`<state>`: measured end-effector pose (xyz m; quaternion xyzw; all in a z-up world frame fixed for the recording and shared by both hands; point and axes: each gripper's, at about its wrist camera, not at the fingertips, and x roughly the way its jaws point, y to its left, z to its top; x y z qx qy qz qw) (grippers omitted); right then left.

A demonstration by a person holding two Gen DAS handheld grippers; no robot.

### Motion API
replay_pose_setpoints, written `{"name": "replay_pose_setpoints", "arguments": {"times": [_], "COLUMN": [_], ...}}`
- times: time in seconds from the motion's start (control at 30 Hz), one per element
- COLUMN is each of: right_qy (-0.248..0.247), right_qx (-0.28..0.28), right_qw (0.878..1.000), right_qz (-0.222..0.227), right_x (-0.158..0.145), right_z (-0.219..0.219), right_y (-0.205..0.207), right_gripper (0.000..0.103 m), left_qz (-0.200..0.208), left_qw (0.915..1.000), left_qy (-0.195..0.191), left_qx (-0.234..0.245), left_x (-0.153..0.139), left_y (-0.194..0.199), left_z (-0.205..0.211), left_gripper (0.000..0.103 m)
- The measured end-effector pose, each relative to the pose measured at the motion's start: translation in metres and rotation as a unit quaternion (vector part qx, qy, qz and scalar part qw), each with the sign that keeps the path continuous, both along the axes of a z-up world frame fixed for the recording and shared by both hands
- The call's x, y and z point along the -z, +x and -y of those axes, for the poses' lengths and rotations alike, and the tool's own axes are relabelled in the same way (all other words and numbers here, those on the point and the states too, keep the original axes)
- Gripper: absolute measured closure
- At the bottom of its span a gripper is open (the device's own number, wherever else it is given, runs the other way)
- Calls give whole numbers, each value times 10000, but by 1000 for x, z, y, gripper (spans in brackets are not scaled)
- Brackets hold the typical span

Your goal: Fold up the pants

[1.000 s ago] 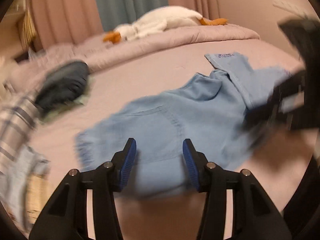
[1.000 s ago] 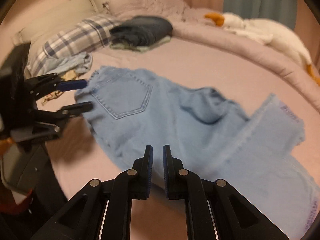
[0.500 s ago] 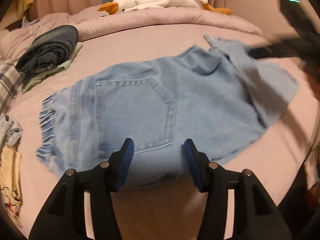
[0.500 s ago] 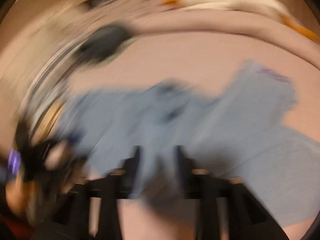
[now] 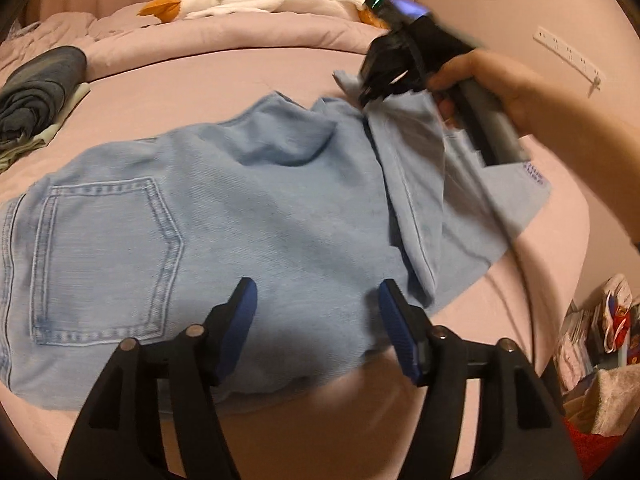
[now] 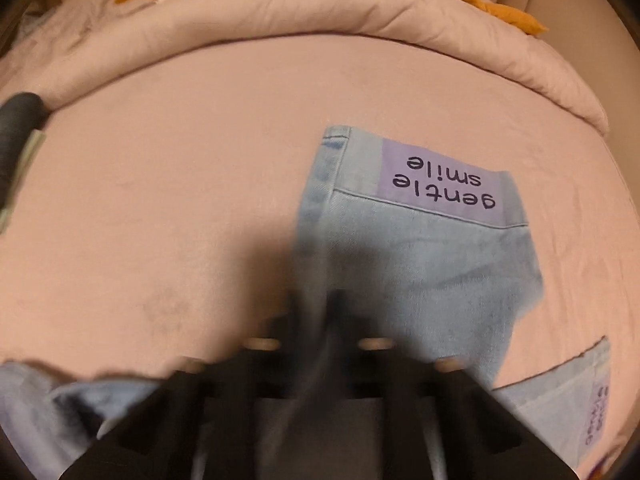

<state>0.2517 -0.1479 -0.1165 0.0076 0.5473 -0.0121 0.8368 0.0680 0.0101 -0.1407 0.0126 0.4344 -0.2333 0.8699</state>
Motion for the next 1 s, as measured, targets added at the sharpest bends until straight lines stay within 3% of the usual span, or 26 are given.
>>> {"name": "replay_pose_setpoints", "arguments": {"times": [0.07,0.13,0.23,0.3,0.33,0.4,0.5,0.53,0.57,0.63,0.67,0.7,0.73,0.8,0.93,1.0], "right_qy": [150,687,1444,1764,1961,2045,2456,2638,2800,3465,3623,3658,3620,3527,3515,3216], "right_qx": [37,170,411,758,944,1334,1944,2073,2244,2477,2586,2636,2647,2691,2984,3028], "right_qw": [9994,9944,9742,9593,9518,9488,9401,9334,9248,8927,8824,8782,8778,8787,8698,8800], "right_qz": [319,784,1683,2069,2160,2006,1348,1269,1267,1471,1525,1595,1682,1761,1756,1744], "right_x": [-20,-49,-97,-109,-107,-85,-21,-3,11,23,22,20,16,10,14,15], "right_z": [17,37,83,123,141,170,211,221,229,240,244,246,248,252,260,268], "right_y": [-17,-41,-110,-158,-182,-214,-239,-243,-249,-263,-266,-267,-267,-265,-252,-245], "right_gripper": [100,100,100,100,100,100,99,92,90,89,88,80,72,67,67,74], "left_qz": [38,41,15,6,-6,-6,-27,-39,-54,-93,-108,-126,-143,-156,-136,-157], "left_qw": [9999,9999,10000,10000,10000,9999,9997,9996,9996,9995,9995,9995,9996,9996,9995,9994], "left_qy": [109,126,98,78,94,138,224,265,290,312,305,281,257,220,292,311], "left_qx": [30,38,11,11,13,26,41,47,48,47,41,29,19,-4,-21,-39], "left_x": [2,2,3,4,4,4,4,4,4,3,3,4,5,7,7,6], "left_y": [-2,-2,-2,-3,-3,-3,-8,-9,-9,-8,-5,-5,-4,-2,-3,-2], "left_z": [3,4,1,0,0,1,2,2,2,1,1,0,0,0,3,4], "left_gripper": [37,36,35,34,34,34,33,33,33,33,33,33,32,29,28,28]}}
